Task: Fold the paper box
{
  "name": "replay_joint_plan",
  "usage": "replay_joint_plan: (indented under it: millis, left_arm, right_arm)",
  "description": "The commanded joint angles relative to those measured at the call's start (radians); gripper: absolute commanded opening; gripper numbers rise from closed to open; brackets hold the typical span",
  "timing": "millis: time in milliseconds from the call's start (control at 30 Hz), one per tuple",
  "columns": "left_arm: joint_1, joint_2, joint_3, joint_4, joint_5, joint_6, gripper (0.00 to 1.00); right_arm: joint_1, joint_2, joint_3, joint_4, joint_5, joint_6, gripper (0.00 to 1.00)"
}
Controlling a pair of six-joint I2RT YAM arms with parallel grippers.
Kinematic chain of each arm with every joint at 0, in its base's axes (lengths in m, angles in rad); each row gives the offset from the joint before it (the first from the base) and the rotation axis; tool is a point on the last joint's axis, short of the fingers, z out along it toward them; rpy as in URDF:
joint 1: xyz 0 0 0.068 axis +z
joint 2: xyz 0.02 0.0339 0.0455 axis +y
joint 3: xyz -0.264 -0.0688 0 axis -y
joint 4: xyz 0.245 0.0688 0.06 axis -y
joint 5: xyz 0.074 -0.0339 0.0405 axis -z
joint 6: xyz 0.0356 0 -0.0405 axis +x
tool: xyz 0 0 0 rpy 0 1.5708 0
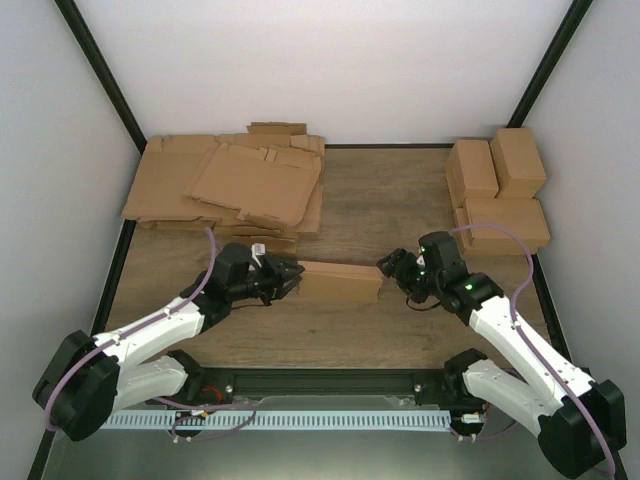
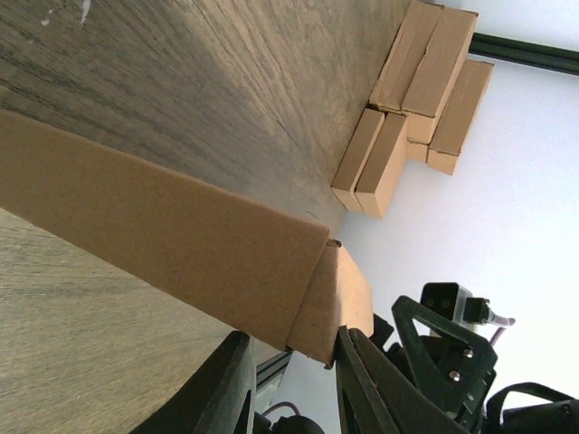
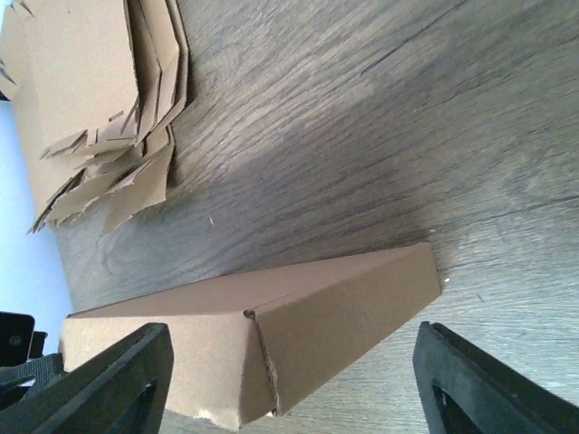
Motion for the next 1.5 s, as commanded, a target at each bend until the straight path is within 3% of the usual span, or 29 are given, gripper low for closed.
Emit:
replay_joint_plan:
  millis: [0,267,400,500,600,800,867,1000,1200,1467]
  left_arm:
    - [-0.006,0.014,-0.001,-0.11,-0.023,0.021,0.27]
    - [-0.005,0.017,0.009,-0.115,-0.021,0.025,0.27]
    - [-0.005,0.017,0.017,-0.126,-0.021,0.031,0.27]
    - [-0.006,0.014,0.021,-0.133,-0.024,0.033,0.27]
    - [-0.005,0.013,0.024,-0.138,-0.025,0.035,0.27]
    - [-0.005,0.01,0.023,-0.144,-0.029,0.036,0.27]
    - [-0.005,0.007,0.024,-0.147,-0.03,0.036,0.27]
    - [-0.005,0.003,0.024,-0.153,-0.036,0.038,0.27]
    - [-0.005,0.005,0.024,-0.156,-0.038,0.04,0.27]
    - [-0.007,0.005,0.029,-0.161,-0.039,0.038,0.26]
  right_arm:
    - [0.001,-0.018,0.086,-0.111,0.071,-0.06,0.83]
    - [0.001,-0.068,0.195,-0.127,0.071,-0.22,0.94]
    - [0.001,-0.098,0.235,-0.079,-0.009,-0.33,0.92]
    - [0.001,-0.081,0.261,-0.055,-0.065,-0.367,0.85]
    - [0.001,-0.023,0.281,-0.02,-0.183,-0.391,0.66]
    - [0.001,0.072,0.236,0.154,-0.415,-0.334,0.1]
    - [-0.001,0.083,0.212,0.198,-0.435,-0.31,0.01]
    - [-0.02,0.093,0.164,0.234,-0.439,-0.304,0.01]
    - [-0.164,0.086,-0.037,0.422,-0.65,-0.251,0.01]
    - [-0.224,0.192,-0.181,0.512,-0.665,-0.303,0.01]
